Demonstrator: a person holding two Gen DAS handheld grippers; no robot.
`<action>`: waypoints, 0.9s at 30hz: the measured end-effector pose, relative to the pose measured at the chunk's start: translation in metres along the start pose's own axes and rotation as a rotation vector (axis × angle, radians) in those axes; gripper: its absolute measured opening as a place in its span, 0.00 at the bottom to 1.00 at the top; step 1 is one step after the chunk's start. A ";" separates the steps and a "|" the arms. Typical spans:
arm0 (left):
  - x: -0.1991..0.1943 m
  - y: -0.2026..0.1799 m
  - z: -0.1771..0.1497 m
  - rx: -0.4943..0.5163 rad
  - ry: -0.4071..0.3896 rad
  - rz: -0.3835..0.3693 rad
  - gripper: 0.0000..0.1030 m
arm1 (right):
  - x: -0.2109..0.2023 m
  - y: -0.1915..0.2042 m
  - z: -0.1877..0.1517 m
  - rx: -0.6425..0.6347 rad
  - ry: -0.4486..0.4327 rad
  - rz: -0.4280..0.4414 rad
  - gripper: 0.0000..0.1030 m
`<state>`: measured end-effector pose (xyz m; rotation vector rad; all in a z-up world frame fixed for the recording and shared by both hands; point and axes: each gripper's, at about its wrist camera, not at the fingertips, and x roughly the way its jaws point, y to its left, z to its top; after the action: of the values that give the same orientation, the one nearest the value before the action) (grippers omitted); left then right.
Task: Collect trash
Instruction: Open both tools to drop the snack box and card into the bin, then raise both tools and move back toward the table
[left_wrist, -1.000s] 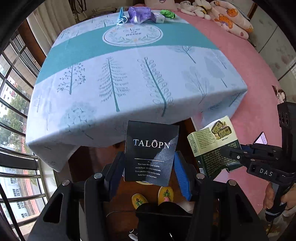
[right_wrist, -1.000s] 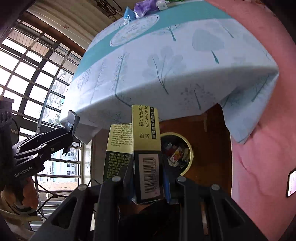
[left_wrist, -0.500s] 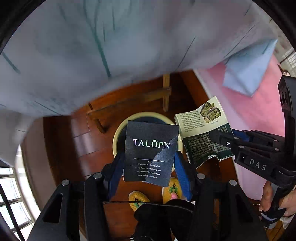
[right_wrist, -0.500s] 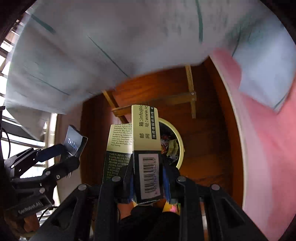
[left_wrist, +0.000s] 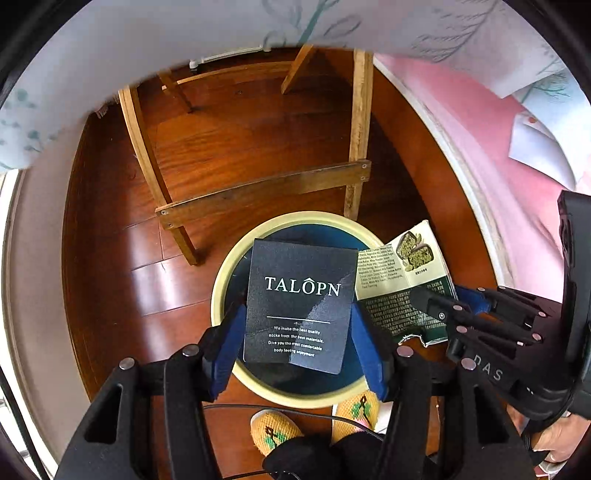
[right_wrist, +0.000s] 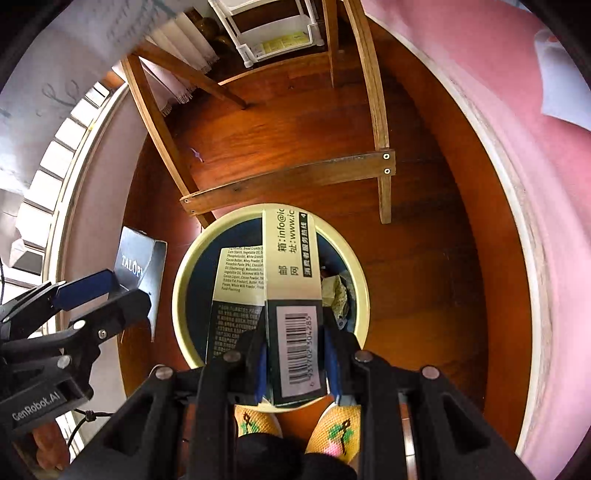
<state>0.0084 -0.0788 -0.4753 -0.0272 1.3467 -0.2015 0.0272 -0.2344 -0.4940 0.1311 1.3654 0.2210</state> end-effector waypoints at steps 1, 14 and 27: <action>0.003 0.000 0.001 -0.005 0.001 0.001 0.55 | 0.002 0.001 0.000 -0.004 0.000 -0.002 0.25; 0.017 0.011 0.011 -0.039 -0.021 0.018 0.99 | 0.016 -0.003 0.008 0.001 0.001 0.012 0.60; 0.005 0.019 0.016 -0.093 -0.035 0.039 0.99 | 0.002 -0.006 0.011 0.041 -0.009 -0.005 0.63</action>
<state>0.0275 -0.0626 -0.4792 -0.0820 1.3197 -0.1049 0.0390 -0.2393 -0.4948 0.1625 1.3618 0.1884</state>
